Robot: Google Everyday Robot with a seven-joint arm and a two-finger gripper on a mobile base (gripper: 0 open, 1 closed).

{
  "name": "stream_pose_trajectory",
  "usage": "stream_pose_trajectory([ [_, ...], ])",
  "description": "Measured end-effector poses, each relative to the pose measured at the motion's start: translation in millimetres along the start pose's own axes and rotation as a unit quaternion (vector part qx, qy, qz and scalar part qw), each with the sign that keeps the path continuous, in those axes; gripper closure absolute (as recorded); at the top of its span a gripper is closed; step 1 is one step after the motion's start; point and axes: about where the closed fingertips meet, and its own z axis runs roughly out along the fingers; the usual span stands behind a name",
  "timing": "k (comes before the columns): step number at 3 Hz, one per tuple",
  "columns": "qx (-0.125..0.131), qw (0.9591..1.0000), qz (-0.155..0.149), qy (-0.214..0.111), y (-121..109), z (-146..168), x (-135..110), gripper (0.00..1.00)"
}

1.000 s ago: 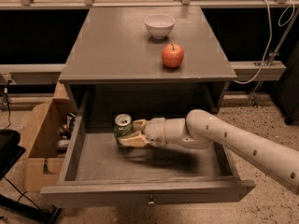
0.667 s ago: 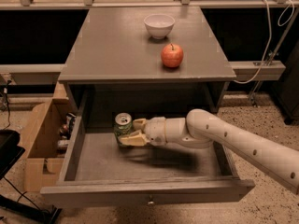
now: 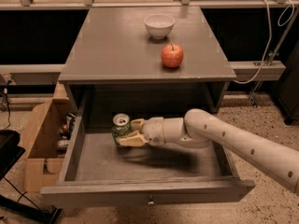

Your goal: Place green can into top drawer

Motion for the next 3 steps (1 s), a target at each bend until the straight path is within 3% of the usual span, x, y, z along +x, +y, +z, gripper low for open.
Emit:
stream_pose_trajectory([
  [1,-0.002,1.0000,0.000,0.000,1.1,1.8,-0.5,0.15],
  [2,-0.003,1.0000,0.000,0.000,2.1,3.3,-0.8,0.00],
  [3,-0.004,1.0000,0.000,0.000,2.1,3.3,-0.8,0.00],
])
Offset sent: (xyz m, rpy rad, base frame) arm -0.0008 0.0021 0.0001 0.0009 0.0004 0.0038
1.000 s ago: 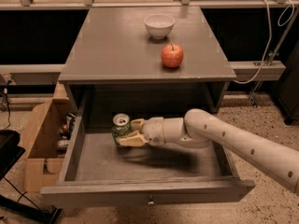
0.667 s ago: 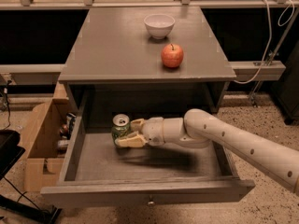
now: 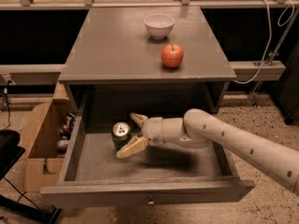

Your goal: Place green can into top drawer

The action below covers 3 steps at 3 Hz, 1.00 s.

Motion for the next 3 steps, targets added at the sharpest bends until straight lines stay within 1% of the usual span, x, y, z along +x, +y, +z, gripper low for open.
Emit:
stream_pose_trajectory([
  [1,0.002,0.9999,-0.014,-0.003,12.7,-23.9,-14.5,0.00],
  [2,-0.039,0.9976,-0.027,0.051,50.1,-44.8,-20.5,0.00],
  [3,-0.078,0.9845,0.008,0.157,91.5,-88.7,-16.9,0.00],
])
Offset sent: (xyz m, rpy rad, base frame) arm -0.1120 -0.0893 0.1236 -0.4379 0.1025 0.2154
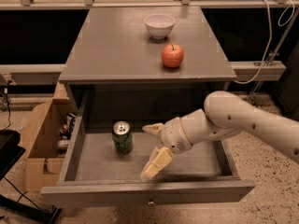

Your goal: Place green can into top drawer

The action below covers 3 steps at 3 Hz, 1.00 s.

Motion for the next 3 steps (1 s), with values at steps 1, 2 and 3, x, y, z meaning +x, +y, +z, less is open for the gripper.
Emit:
stream_pose_trajectory([
  [1,0.000,0.9952,0.019,0.096,31.4,-57.4,-24.3,0.00],
  [2,0.077,0.9871,-0.005,0.140,49.8,-136.6,-79.1,0.00],
  [3,0.199,0.9728,-0.033,0.114,48.2,-206.9,-110.0,0.00],
])
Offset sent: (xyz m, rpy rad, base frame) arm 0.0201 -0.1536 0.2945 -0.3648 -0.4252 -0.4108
